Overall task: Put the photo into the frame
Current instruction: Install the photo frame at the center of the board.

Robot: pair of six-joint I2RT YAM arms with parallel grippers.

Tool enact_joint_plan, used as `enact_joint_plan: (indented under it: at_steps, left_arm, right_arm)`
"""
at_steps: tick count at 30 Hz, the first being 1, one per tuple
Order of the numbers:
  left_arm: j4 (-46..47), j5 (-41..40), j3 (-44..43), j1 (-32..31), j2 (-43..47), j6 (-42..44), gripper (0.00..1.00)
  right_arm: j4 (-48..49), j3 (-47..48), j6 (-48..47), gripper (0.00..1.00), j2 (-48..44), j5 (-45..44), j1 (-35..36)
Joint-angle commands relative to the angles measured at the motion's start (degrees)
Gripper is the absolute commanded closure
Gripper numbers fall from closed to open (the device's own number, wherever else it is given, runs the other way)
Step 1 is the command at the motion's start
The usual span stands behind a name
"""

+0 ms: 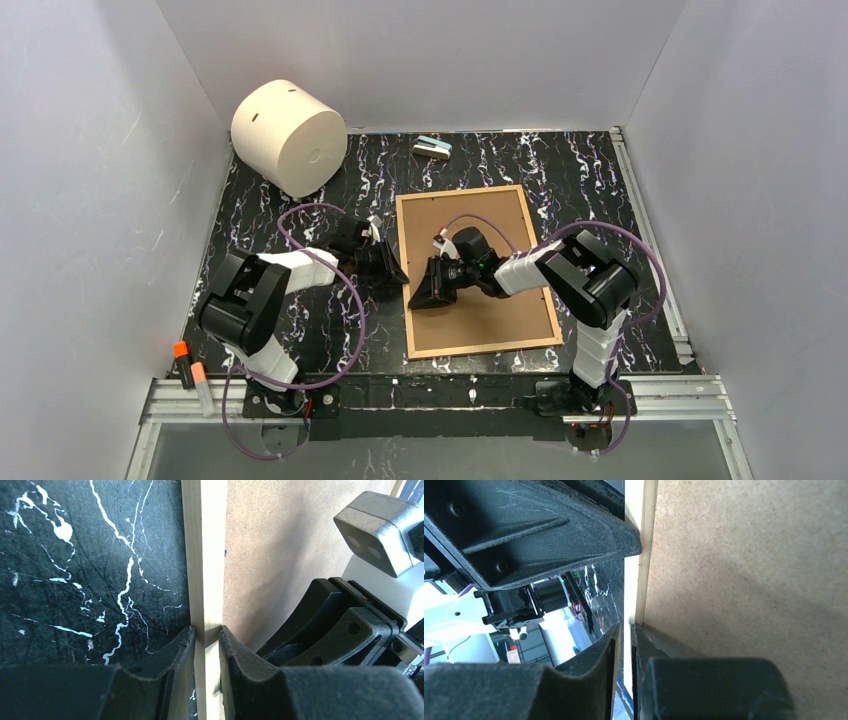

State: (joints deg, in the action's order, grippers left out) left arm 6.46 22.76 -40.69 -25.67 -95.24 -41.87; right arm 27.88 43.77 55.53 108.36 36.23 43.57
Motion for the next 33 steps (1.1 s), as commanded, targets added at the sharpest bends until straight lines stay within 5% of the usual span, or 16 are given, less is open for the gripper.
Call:
enact_joint_plan:
  at_steps: [1,12,33]
  left_arm:
    - [-11.07,-12.48,4.64,-1.58,-9.08,3.64,0.77]
    - [-11.07,-12.96,4.75,-1.58,-8.97,3.71,0.77]
    - [-12.62,-14.66,4.01,-1.58,-9.69,4.14,0.77]
  right_arm:
    - [-16.58,-1.38,-7.08,0.75,5.26,-16.06,3.41]
    - [-27.46,-0.08,-8.68,0.68,6.27,-28.44,4.67]
    - [-33.25,-4.04,-10.13,0.65,1.50,-43.63,5.40]
